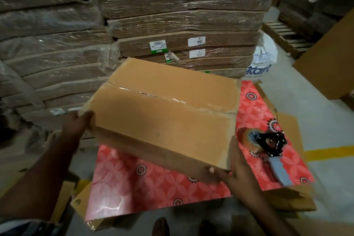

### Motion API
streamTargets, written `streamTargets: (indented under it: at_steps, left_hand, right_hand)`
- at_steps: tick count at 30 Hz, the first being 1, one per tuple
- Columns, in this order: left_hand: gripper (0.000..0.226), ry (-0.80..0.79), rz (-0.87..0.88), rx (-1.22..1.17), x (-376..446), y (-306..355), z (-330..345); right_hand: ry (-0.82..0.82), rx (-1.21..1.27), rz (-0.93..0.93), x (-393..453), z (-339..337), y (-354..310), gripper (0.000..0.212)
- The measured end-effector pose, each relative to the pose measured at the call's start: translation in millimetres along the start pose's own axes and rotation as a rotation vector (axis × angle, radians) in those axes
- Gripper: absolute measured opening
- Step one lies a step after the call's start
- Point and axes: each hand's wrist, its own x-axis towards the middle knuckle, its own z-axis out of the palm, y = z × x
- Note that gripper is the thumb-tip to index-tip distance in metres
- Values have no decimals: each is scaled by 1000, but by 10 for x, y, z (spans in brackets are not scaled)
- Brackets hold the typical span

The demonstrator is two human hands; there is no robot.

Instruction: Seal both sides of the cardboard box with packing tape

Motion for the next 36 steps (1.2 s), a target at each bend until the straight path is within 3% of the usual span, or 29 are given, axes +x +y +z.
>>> streamTargets:
  at_steps: [3, 9, 14, 19, 31, 36]
  left_hand:
    - [61, 58, 3, -85, -290, -42, 158]
    - [57, 195, 94, -62, -950, -452, 260]
    - [64, 208, 64, -79, -1290, -631, 253]
    - [52, 197, 59, -38, -1356, -555, 226]
    - [79, 172, -1, 38, -1276, -843, 186]
    - [59, 191, 98, 145, -1434, -651, 162]
  right_hand:
    - [-47, 74, 27, 198, -229, 62, 119]
    - [-200, 47, 34, 558, -792, 119, 114]
    - [-270, 19, 74, 773, -986, 202, 125]
    - [-259, 57, 46, 776, -924, 361, 134]
    - [-200, 80, -3, 663, -1015, 535, 127]
    - [-241, 127, -36, 597, -1104, 674, 133]
